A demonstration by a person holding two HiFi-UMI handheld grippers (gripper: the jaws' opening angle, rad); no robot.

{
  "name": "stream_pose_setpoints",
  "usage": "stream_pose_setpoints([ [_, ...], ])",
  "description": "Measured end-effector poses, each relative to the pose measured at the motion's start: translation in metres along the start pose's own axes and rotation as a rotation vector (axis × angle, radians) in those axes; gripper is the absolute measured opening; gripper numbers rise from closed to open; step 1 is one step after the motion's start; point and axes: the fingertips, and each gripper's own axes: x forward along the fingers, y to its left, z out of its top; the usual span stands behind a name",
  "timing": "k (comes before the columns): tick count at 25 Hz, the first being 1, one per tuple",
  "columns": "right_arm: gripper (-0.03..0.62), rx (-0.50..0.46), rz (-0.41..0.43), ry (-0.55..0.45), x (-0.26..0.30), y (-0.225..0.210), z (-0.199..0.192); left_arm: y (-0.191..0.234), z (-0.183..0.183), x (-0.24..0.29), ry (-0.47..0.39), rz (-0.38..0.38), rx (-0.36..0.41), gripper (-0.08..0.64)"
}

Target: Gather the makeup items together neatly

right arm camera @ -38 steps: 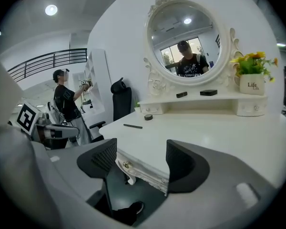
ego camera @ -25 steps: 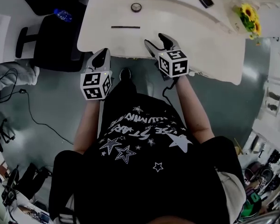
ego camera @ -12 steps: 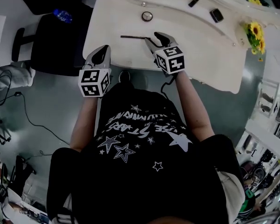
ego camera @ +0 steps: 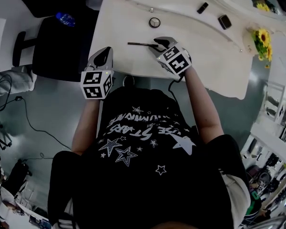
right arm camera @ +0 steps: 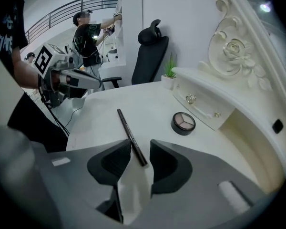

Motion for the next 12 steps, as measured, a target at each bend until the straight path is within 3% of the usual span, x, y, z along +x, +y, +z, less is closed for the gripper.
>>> stream_pose_setpoints([
  [5, 0.129, -0.074, 0.046, 0.036, 0.006, 0.004, 0.001, 0.006, -0.001, 0.002, 0.011, 0.005, -0.001, 0.002],
  [12, 0.079, -0.098, 0.102, 0.047, 0.010, 0.015, 0.005, 0.009, -0.002, 0.002, 0.019, -0.006, 0.015, 0.002],
])
